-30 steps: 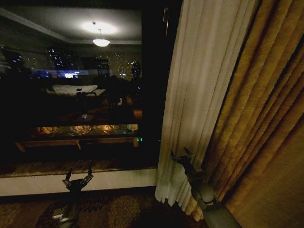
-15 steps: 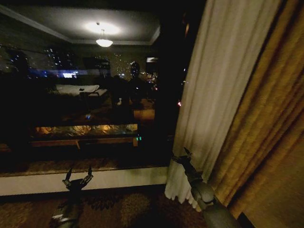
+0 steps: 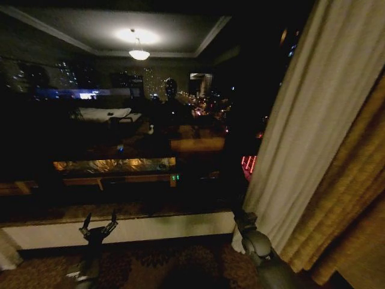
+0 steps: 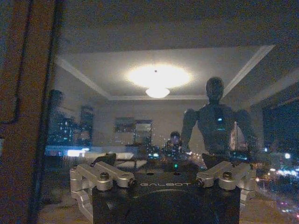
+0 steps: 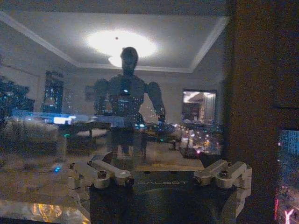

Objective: Open the curtains by pulling them apart, changing their state from closed to fully open.

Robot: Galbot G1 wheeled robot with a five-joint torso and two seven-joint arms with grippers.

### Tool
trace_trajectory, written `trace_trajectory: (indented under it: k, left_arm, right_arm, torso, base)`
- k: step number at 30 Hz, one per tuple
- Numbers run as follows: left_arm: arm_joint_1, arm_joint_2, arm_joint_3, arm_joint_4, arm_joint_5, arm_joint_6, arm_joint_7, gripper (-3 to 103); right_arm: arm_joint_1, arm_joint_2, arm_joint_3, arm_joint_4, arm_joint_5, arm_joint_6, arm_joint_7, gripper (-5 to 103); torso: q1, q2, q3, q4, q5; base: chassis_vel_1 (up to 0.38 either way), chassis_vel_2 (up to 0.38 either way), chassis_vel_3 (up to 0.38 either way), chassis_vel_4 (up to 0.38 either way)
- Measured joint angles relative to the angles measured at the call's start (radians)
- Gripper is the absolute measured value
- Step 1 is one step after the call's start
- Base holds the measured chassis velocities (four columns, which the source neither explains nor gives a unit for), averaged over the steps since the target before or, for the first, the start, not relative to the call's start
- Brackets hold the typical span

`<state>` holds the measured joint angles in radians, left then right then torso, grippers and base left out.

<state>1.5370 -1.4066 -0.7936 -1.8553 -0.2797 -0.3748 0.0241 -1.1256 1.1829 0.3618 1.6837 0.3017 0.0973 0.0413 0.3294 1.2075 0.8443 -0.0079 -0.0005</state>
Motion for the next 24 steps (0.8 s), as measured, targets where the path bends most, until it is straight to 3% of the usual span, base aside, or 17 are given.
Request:
trace_trajectory:
  k: [24]
  left_arm:
    - [0.000, 0.000, 0.000, 0.000, 0.000, 0.000, 0.000, 100]
  right_arm:
    - [0.000, 0.000, 0.000, 0.000, 0.000, 0.000, 0.000, 100]
  torso:
    - [0.000, 0.000, 0.000, -0.0001, 0.0004]
  base:
    - [0.348, 0.356, -0.354, -0.354]
